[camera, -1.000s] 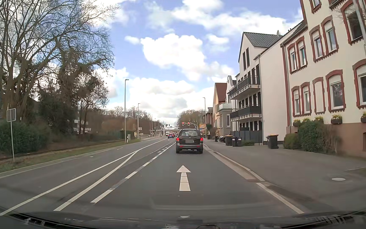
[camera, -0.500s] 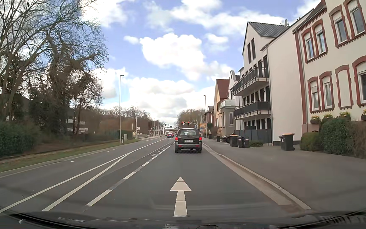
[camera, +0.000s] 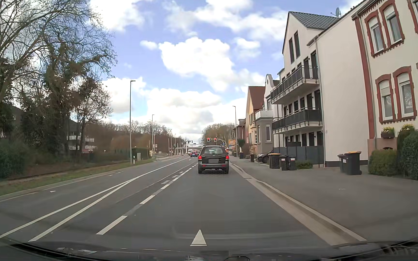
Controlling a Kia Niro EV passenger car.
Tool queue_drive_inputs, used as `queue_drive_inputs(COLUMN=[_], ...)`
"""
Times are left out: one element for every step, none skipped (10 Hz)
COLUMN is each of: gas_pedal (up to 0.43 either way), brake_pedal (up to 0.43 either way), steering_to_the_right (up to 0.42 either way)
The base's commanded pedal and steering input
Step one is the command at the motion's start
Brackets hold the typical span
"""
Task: Follow the waypoints while adhering to traffic rules and regulations
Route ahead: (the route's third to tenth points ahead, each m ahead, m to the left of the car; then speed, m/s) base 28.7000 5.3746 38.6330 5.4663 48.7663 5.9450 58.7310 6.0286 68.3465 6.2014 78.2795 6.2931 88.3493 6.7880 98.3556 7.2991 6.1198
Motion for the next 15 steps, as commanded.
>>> queue_drive_inputs(gas_pedal=[0.11, 0.098, 0.098, 0.098, 0.098, 0.098, 0.087, 0.087, 0.087, 0.087, 0.087, 0.087, 0.087, 0.087, 0.087], brake_pedal=[0.0, 0.0, 0.0, 0.0, 0.0, 0.0, 0.0, 0.0, 0.0, 0.0, 0.0, 0.0, 0.0, 0.0, 0.0], steering_to_the_right=[-0.001, -0.001, -0.001, -0.001, -0.001, -0.001, -0.001, -0.001, -0.001, -0.001, -0.001, -0.001, -0.001, -0.001, -0.001])
